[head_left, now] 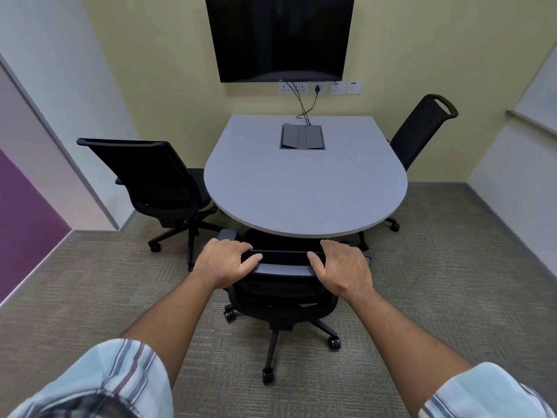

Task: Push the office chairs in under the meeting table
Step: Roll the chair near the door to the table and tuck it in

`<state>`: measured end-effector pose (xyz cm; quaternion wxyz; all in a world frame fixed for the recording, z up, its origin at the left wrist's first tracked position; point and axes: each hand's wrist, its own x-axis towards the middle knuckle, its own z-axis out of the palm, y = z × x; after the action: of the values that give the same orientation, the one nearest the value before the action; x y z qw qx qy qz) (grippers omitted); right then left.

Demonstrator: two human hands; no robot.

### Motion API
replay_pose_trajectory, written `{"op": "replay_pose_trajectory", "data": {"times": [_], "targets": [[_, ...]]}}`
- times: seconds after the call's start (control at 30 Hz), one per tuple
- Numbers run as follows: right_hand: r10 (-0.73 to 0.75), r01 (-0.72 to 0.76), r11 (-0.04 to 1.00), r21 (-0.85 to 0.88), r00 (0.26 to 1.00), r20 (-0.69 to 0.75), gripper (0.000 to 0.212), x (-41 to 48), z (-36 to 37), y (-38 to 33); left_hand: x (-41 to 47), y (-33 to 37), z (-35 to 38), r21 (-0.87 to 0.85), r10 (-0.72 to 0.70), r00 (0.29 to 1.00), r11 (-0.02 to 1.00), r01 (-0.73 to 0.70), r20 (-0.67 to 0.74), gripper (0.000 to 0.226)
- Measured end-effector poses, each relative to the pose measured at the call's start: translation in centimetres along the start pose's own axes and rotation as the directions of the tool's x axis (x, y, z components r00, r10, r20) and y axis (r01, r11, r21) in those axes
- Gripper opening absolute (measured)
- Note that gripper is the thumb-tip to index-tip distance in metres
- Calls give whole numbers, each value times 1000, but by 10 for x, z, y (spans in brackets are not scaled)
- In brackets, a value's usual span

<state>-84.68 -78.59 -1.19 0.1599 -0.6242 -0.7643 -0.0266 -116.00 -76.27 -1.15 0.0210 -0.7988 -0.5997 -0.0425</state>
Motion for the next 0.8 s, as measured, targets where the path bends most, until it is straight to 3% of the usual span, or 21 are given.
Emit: {"op": "replay_pose_trajectory", "data": {"times": [0.23,0.37,0.47,0.8], "targets": [[2,-2,1000,15,999,44,62,1,-2,3,-6,7,-8,-54,19,1000,998,-18,25,71],[-6,-1,997,81,997,76,84,7,-6,2,-8,-1,-17,-154,31,998,988,-24,46,86],[-19,15,998,55,996,85,97,18,-16,-5,-10,-14,-28,-208,15,1000,978,-19,-21,91],[-68,66,998,25,990,122,101,67,-24,-62,-24,-78,-39,-201,-115,993,974,104,-41,92]]}}
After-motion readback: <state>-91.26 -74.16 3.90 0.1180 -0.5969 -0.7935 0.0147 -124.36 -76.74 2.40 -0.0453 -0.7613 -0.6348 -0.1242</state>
